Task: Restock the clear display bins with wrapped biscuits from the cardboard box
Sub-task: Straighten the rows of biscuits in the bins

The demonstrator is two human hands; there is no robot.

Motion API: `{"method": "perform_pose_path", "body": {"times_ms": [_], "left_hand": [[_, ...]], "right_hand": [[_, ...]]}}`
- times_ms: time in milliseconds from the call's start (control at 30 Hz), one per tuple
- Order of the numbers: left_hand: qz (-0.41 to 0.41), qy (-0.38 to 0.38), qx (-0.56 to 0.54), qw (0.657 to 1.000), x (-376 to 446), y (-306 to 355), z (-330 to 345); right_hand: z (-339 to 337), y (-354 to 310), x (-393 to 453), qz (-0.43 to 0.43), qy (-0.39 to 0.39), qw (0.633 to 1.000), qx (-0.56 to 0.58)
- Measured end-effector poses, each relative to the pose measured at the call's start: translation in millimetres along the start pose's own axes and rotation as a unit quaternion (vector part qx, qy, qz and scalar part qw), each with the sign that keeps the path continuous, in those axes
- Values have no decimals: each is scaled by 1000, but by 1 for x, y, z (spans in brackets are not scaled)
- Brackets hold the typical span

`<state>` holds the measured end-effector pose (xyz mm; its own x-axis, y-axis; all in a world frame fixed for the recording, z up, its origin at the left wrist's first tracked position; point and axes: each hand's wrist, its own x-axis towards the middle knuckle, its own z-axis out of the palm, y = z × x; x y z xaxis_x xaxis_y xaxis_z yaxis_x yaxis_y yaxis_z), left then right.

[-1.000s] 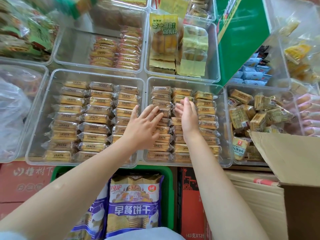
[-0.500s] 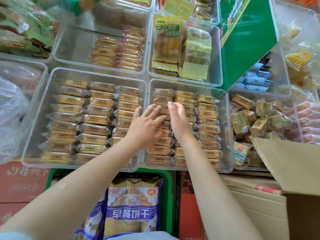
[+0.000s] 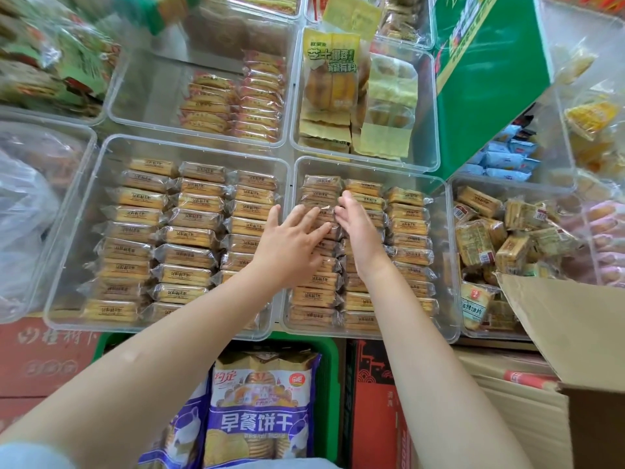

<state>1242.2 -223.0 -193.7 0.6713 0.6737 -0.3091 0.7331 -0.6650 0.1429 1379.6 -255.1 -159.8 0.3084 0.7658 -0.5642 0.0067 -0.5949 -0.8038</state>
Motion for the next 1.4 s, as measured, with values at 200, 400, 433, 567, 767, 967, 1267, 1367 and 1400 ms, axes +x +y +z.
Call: {"method": "perform_pose_path", "body": {"times_ms": [200, 400, 433, 567, 767, 967, 1267, 1367, 1400], "left_hand": [[-5, 41, -32, 999, 3, -3, 3], [-16, 78, -30, 996, 16, -11, 2], [-16, 76, -29, 997, 17, -10, 3], [-22, 75, -52, 996, 17, -9, 3], [-26, 86, -65, 994, 17, -9, 6], [-22, 86, -68, 994, 19, -10, 4], [-24, 75, -34, 996, 41, -18, -7], [-24, 88, -39, 995, 41, -18, -4], [-23, 91, -45, 995, 41, -18, -3]], "right_hand": [[-9, -12, 8, -48, 51, 998, 8], [1, -24, 14, -27, 11, 995, -97], [2, -26, 15, -25, 0, 993, -111], [3, -22, 17, -2, -25, 996, -83], [8, -19, 18, 18, 18, 998, -53], [2, -25, 22, 17, 21, 999, -32], [-3, -34, 34, -17, 54, 997, -56], [-1, -39, 37, -30, 41, 994, -95], [-1, -41, 39, -38, 39, 993, -103]]}}
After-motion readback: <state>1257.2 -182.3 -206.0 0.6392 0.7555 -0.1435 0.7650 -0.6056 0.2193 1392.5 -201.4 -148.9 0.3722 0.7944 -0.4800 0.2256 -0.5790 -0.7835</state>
